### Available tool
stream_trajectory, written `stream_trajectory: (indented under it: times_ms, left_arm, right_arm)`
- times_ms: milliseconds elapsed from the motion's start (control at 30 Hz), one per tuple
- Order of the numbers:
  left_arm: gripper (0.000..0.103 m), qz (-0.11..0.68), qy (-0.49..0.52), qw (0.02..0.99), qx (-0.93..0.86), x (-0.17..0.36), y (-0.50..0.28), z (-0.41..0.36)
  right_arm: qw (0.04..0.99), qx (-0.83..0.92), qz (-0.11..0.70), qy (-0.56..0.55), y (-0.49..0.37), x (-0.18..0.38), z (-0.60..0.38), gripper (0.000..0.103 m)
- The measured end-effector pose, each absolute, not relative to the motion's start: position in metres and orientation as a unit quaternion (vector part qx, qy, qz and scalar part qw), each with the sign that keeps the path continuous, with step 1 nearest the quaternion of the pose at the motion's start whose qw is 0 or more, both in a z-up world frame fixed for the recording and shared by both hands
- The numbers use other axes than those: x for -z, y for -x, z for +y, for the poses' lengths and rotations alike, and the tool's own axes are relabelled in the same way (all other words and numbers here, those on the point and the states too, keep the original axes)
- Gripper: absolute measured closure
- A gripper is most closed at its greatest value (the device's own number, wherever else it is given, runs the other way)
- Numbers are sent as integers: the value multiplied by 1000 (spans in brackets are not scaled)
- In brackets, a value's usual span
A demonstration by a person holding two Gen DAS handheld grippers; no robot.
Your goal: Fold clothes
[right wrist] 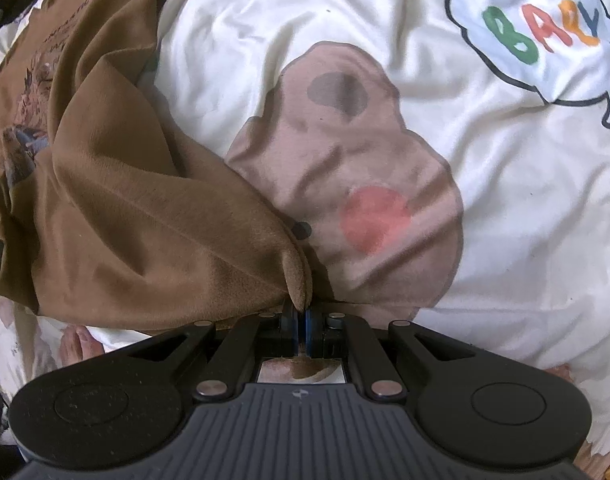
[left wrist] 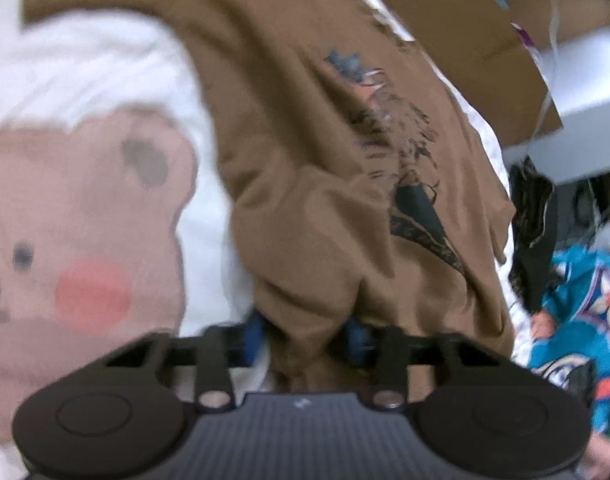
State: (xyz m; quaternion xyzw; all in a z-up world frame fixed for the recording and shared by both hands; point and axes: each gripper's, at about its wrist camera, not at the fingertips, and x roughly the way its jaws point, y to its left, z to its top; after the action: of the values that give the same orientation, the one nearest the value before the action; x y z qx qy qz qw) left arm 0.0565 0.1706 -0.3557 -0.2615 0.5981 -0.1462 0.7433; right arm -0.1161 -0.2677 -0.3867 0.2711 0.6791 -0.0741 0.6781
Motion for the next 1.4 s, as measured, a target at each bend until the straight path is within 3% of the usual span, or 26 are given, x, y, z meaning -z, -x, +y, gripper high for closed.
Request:
stream_trajectory:
  times_ms: [67,167,733,1167,1400]
  left_arm:
    - [88,589,266,750,143,350,-50,175]
    - [91,580,278,752,143,338,-44,185]
    - [97,542,282,778,145,246,-28,225]
    - [101,519,284,797,123,216,-12,248]
    - [101,523,288,795,108,223,-8,259]
  right_arm:
    - [682,70,680,-260,115,387,-264,102]
    - [683,71,680,-257,115,389,-262,102]
    - [699,60,654,-284,117,375,-275,102]
    - [713,-53,631,-301,104,291,-273,102]
    - [705,-76,646,-284,98,284,-268,102]
